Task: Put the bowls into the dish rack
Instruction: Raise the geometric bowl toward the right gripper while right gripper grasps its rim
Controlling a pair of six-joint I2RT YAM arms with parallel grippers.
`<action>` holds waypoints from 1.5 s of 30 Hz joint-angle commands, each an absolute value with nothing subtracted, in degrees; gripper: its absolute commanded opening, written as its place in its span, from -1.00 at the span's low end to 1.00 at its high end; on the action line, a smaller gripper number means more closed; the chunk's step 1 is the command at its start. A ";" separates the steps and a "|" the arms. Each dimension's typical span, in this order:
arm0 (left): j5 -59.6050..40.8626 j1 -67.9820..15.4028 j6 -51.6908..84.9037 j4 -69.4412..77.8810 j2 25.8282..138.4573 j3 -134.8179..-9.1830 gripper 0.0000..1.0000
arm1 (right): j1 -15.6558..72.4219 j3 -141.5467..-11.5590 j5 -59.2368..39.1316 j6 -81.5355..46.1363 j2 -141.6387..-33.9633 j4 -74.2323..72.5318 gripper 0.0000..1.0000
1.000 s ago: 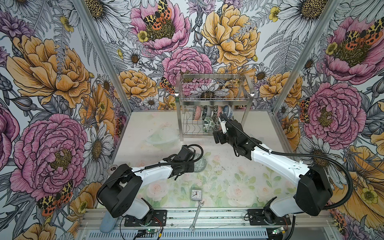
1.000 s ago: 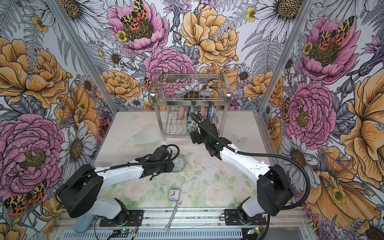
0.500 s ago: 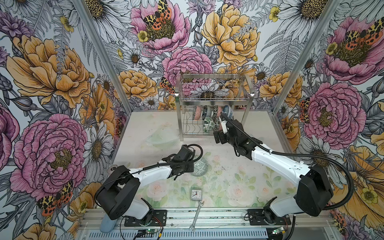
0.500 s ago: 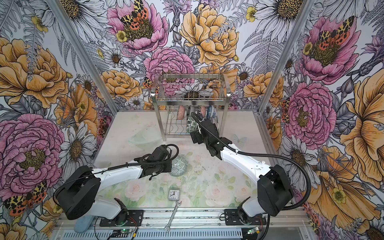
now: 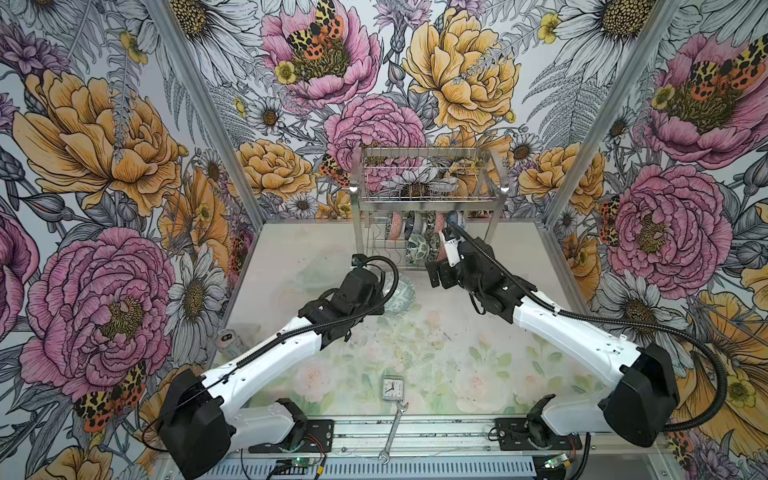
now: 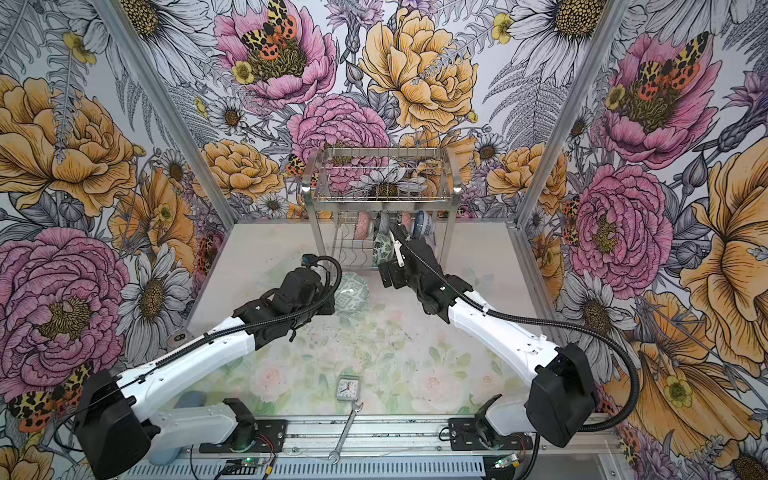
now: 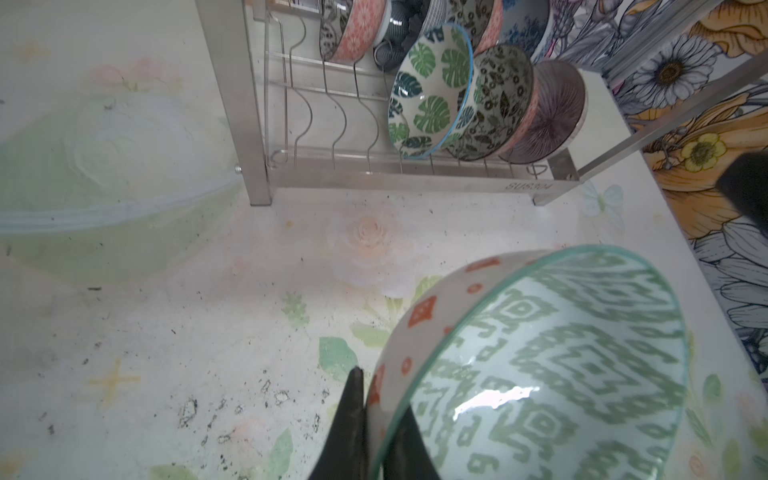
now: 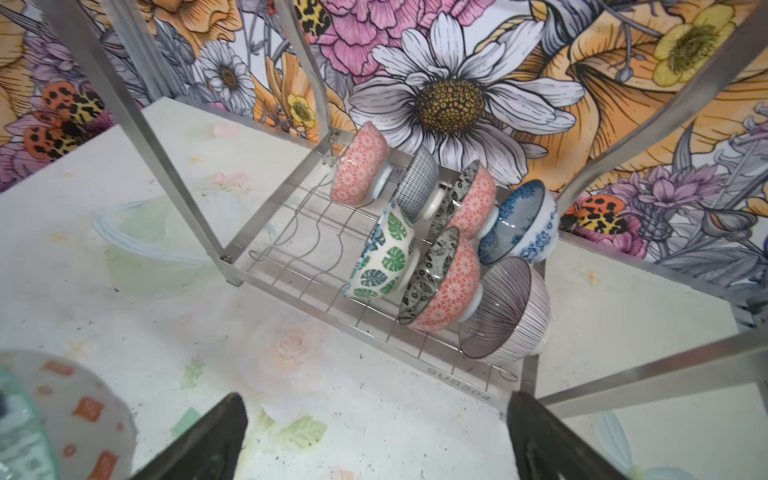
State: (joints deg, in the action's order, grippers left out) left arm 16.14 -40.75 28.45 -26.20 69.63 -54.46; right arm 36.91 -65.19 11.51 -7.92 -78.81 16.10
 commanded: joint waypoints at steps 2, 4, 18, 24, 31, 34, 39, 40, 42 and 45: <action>21.52 -40.70 24.90 -24.55 70.26 -58.86 -1.00 | 40.17 -68.51 9.57 -11.66 -77.60 17.27 0.99; 21.84 -40.69 24.48 -23.14 70.88 -60.05 -1.00 | 41.50 -69.00 8.91 -13.18 -77.71 17.30 0.99; 21.71 -40.52 23.82 -17.25 73.02 -62.42 -1.00 | 44.27 -71.81 8.27 -17.78 -81.40 17.25 0.99; 21.67 -40.47 23.82 -16.08 71.28 -61.59 -1.00 | 44.08 -72.55 9.17 -19.84 -83.85 17.46 0.71; 21.57 -40.42 24.14 -15.51 69.64 -60.47 -1.00 | 43.66 -73.90 7.72 -22.37 -86.84 17.87 0.18; 21.23 -40.26 24.15 -14.88 69.03 -59.66 -1.00 | 43.33 -74.16 7.41 -22.72 -87.47 17.89 -0.08; 19.93 -39.95 24.25 -14.35 68.51 -58.81 -1.00 | 43.01 -74.87 6.95 -22.88 -88.08 17.87 -0.65; 19.88 -39.99 24.34 -14.30 68.49 -58.63 -1.00 | 43.04 -74.94 6.92 -22.85 -88.07 17.86 -0.81; 19.78 -39.97 24.56 -14.24 68.15 -58.00 -1.00 | 42.93 -74.98 6.75 -22.47 -88.04 17.92 -1.00; 19.78 -39.70 24.98 -14.49 67.33 -57.19 -1.00 | 42.71 -74.97 6.82 -21.78 -87.81 17.84 -1.00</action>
